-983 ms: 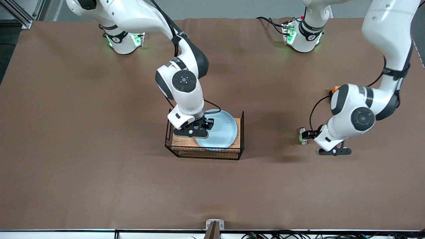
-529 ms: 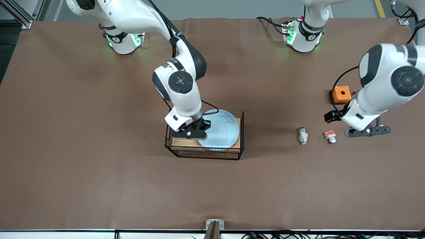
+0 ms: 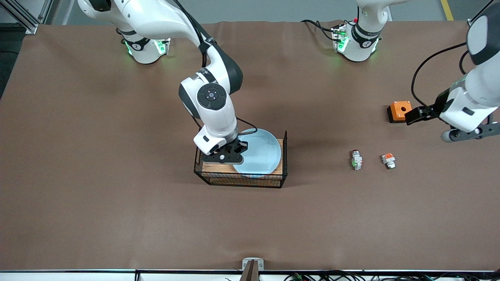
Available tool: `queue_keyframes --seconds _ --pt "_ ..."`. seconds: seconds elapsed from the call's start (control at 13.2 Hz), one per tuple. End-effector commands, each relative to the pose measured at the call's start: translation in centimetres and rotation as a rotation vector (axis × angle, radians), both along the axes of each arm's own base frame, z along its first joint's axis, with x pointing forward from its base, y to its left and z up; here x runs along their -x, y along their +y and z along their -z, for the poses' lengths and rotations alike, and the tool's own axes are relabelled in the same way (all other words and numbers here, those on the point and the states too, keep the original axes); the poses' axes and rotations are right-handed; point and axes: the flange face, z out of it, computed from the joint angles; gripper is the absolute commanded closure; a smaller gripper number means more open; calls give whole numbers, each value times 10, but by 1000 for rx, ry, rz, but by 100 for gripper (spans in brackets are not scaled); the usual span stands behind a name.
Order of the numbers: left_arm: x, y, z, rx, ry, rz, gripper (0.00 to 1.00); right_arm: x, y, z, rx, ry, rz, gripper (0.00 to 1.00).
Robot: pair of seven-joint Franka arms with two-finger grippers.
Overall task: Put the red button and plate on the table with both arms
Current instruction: 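Lift the blue plate out of the basket with the right gripper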
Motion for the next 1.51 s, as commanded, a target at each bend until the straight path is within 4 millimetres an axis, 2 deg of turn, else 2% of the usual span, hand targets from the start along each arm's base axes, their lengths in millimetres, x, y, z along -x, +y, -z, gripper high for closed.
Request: queue_keyframes --seconds 0.0,0.23,0.38,0.53,1.06,1.44 --pt "1 1 -32 23 -17 -1 0 -14 -17 4 11 7 3 100" --pt "6 4 -69 26 -54 -12 0 -16 -21 0 7 5 7 100" --pt "6 0 -81 27 -80 -8 0 -17 -22 -2 10 13 11 100" --pt "8 -3 -98 33 -113 -4 0 -20 -23 -15 11 24 17 100" --pt "14 -8 -98 80 -72 -3 0 -20 -21 -24 -7 42 30 100" --pt "13 -4 -96 77 -70 -10 0 -18 -17 -64 -33 103 43 100"
